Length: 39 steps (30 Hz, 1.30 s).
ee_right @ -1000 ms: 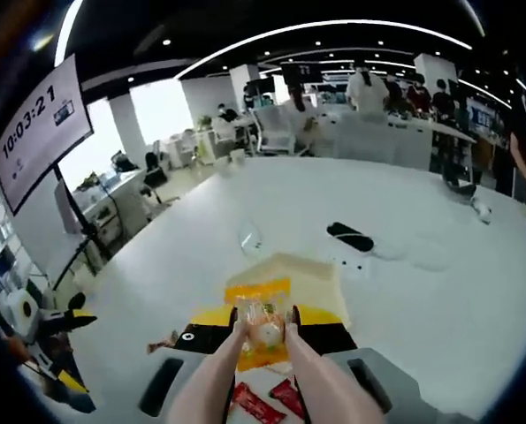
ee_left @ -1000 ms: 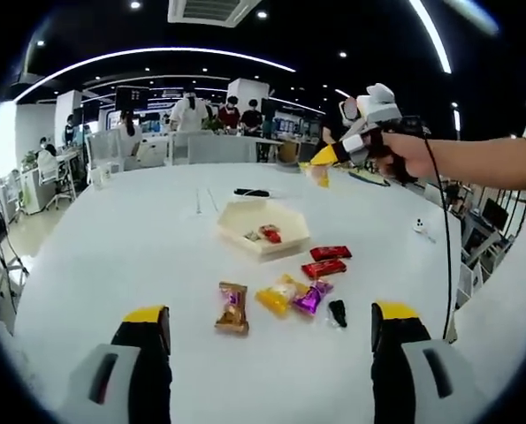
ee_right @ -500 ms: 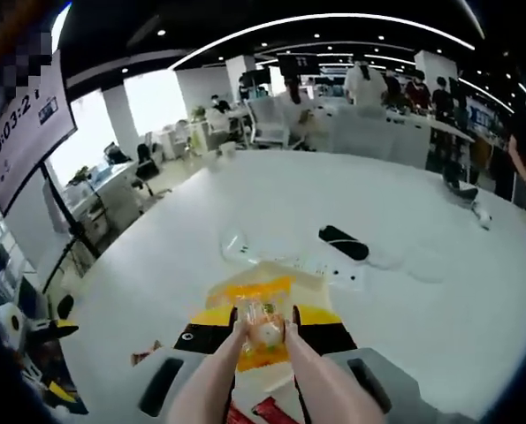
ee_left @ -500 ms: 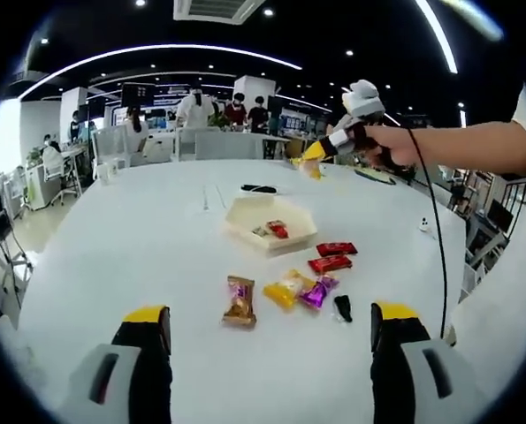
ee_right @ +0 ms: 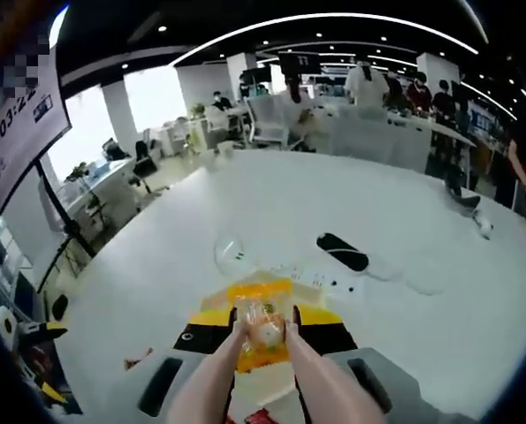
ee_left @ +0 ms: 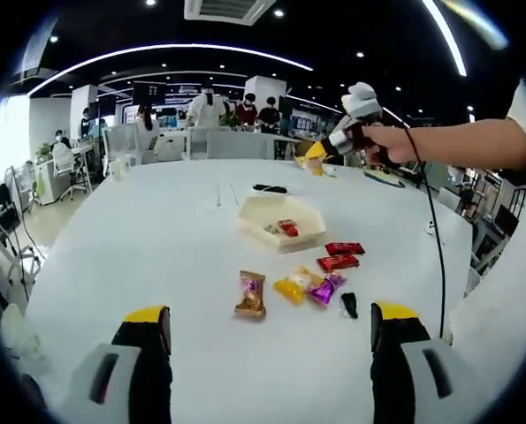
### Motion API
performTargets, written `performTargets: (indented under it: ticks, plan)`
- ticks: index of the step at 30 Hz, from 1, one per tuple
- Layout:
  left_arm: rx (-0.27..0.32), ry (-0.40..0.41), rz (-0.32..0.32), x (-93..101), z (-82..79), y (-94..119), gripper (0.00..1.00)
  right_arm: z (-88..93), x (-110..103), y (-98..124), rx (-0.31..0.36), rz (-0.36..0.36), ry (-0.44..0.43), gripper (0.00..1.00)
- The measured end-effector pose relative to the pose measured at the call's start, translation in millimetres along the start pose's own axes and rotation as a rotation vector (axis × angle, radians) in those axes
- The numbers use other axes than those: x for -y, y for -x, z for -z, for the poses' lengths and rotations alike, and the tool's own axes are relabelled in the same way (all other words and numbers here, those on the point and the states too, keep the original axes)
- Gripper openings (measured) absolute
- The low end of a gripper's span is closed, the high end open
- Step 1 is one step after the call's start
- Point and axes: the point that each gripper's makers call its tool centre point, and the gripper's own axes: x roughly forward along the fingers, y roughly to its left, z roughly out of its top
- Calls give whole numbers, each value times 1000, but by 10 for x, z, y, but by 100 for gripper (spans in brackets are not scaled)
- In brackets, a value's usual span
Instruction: Place the target food into the container with the food tongs after gripping and lifting it, then release it inside without dropping or visibly crushing the food.
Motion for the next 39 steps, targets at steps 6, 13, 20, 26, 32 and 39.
performTargets:
  ticks: [6,13,20,26,32,39]
  plan:
    - [-9,4,1,20,35,12,94,-57,68,-16,25,12,-2,27]
    - [-11,7,5,51,42,15,94,-64,29,15,30,1,-7,28]
    - [-6,4,5,56,23,13,94,-76,12,36,33,-12,-5,28]
    - [-3,7,1,54,33,37,94,-64,-9,76,37,-18,-2,28]
    - [0,1,7,85,38,64,94,66,-16,226,46,-25,23,28]
    - [-4,-20,36,162,47,47,94,302,-4,363,47,-34,28,29]
